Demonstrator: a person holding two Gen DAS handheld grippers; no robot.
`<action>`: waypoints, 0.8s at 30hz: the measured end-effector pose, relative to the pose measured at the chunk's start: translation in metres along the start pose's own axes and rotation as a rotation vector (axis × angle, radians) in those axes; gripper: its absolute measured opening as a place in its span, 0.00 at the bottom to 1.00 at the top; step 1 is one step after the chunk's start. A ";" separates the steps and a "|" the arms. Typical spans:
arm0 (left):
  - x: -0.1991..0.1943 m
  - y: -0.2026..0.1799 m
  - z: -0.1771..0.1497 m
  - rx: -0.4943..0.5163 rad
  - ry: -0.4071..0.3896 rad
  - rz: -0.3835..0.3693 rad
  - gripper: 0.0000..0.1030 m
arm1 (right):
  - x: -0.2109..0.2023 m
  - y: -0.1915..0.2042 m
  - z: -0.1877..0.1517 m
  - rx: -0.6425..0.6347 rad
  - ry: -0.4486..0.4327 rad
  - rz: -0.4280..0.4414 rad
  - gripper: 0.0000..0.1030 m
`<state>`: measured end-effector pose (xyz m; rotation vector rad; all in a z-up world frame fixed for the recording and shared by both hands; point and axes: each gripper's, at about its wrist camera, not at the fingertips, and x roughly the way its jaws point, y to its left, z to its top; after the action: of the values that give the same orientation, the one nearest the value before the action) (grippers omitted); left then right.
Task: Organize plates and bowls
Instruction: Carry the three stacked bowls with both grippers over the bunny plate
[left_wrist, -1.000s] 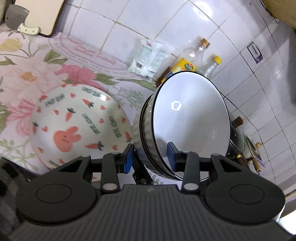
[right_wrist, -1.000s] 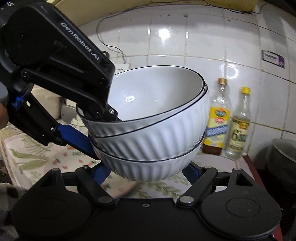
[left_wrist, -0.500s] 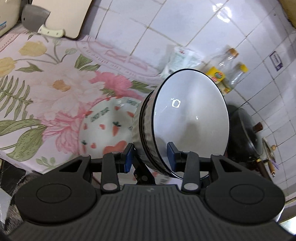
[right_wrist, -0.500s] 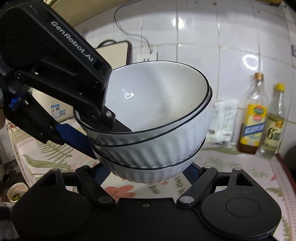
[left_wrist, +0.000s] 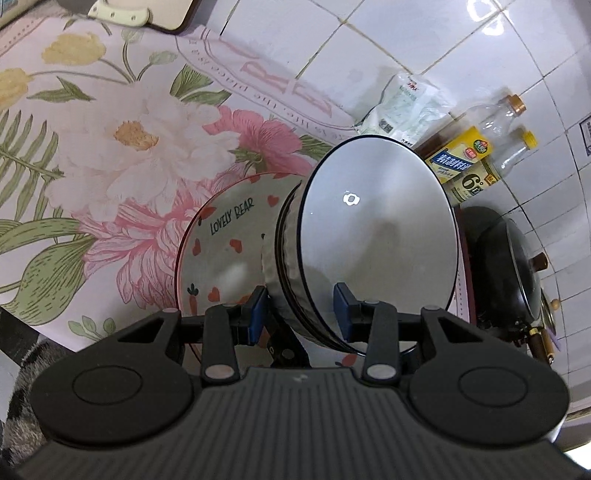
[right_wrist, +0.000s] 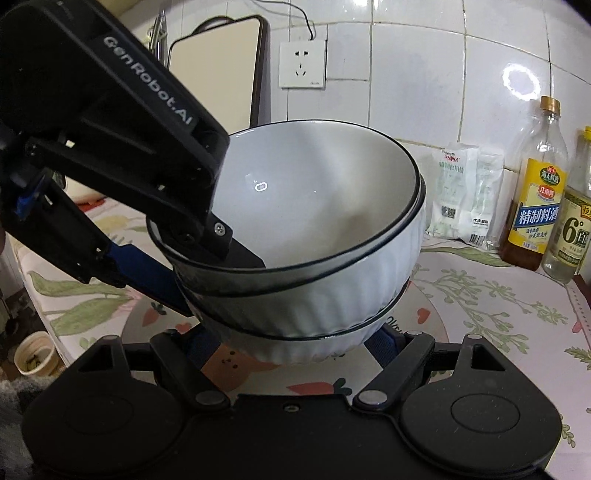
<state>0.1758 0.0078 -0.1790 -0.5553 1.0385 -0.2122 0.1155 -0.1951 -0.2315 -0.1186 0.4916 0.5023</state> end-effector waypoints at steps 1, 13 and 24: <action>0.001 0.000 0.000 -0.002 0.003 0.003 0.36 | 0.000 0.001 0.000 0.000 0.010 0.001 0.84; 0.011 0.002 0.002 -0.016 0.002 0.023 0.37 | 0.005 0.001 0.004 0.014 0.068 -0.004 0.84; 0.013 -0.001 0.003 -0.004 -0.019 0.056 0.37 | -0.015 -0.001 0.006 0.015 0.061 -0.011 0.88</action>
<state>0.1845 0.0021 -0.1868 -0.5304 1.0354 -0.1547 0.1072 -0.2014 -0.2195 -0.1223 0.5537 0.4854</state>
